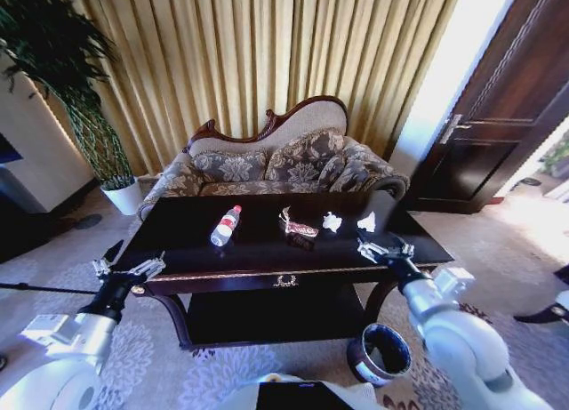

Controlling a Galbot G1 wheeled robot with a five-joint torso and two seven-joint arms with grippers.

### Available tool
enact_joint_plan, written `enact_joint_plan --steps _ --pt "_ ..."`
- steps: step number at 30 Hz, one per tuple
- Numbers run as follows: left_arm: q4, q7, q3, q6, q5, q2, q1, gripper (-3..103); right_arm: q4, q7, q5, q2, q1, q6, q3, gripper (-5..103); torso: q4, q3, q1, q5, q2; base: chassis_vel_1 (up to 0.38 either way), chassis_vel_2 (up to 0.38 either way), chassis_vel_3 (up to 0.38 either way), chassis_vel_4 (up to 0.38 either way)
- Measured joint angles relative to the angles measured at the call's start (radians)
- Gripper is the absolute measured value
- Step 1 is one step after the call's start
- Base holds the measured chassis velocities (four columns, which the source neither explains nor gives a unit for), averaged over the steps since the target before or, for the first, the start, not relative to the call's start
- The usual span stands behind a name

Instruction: Move to the front of the table and place the trash on the table into the trash bin.

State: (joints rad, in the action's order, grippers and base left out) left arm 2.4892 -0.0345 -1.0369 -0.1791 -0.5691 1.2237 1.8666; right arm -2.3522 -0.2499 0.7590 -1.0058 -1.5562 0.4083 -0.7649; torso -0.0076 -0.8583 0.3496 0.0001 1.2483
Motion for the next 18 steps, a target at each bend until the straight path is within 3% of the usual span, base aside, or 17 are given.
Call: enact_joint_plan --steps 9,18 --pt "0.011 0.000 0.003 -0.003 0.023 0.004 0.015 100 0.225 -0.028 0.087 0.101 0.239 0.045 0.061 100 0.0002 0.000 0.000 -0.0001 0.000 0.000 0.000 0.000 0.000" --pt "0.012 0.003 0.017 -0.020 0.032 0.017 0.010 100 0.335 -0.036 0.147 0.151 0.355 0.095 0.135 100 0.0000 0.000 0.000 -0.0003 0.000 0.000 0.000 0.000 0.000"
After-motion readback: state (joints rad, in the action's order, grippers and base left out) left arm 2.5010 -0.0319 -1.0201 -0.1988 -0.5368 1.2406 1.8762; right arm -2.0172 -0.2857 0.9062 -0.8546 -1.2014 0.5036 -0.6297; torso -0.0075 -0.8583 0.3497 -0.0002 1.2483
